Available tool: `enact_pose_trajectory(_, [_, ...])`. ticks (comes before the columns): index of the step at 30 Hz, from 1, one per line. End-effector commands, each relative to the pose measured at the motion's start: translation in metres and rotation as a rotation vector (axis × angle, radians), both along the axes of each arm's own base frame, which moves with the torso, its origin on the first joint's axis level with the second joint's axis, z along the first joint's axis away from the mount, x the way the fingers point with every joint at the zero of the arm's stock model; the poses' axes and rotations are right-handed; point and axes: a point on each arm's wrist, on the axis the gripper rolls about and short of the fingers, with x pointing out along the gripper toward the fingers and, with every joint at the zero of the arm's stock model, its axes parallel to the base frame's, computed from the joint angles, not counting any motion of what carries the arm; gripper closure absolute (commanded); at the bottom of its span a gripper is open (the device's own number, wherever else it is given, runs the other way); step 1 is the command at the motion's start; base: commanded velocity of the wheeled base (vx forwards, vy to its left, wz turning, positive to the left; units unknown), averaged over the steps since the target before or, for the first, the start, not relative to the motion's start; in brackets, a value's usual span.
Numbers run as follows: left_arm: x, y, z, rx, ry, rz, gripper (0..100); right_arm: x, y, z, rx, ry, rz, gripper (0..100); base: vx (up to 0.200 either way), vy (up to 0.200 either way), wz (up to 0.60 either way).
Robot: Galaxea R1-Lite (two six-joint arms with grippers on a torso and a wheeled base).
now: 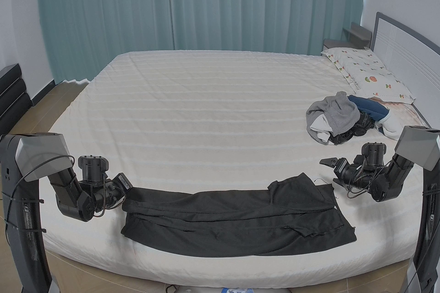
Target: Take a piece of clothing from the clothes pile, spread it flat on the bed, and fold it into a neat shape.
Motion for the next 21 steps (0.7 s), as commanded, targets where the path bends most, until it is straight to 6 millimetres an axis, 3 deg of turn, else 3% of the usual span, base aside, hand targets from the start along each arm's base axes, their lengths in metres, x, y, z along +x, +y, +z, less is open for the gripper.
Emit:
enact_pose_trajectory(1, [0.0,0.0,-0.006,0.0,0.015,0.001,100,-0.002,0.001,-0.003,-0.001,0.015,0.004,0,0.0,0.0,0.0])
enact_pose_trajectory(14, [-0.002,0.0,-0.012,0.0,0.034,0.001,100,-0.021,0.007,-0.011,-0.025,0.078,0.049,0,0.0,0.0,0.0])
enact_pose_trajectory(21, [-0.001,0.0,-0.011,0.0,0.032,0.001,100,-0.019,0.012,-0.017,-0.036,0.082,0.07,0,0.0,0.0,0.0])
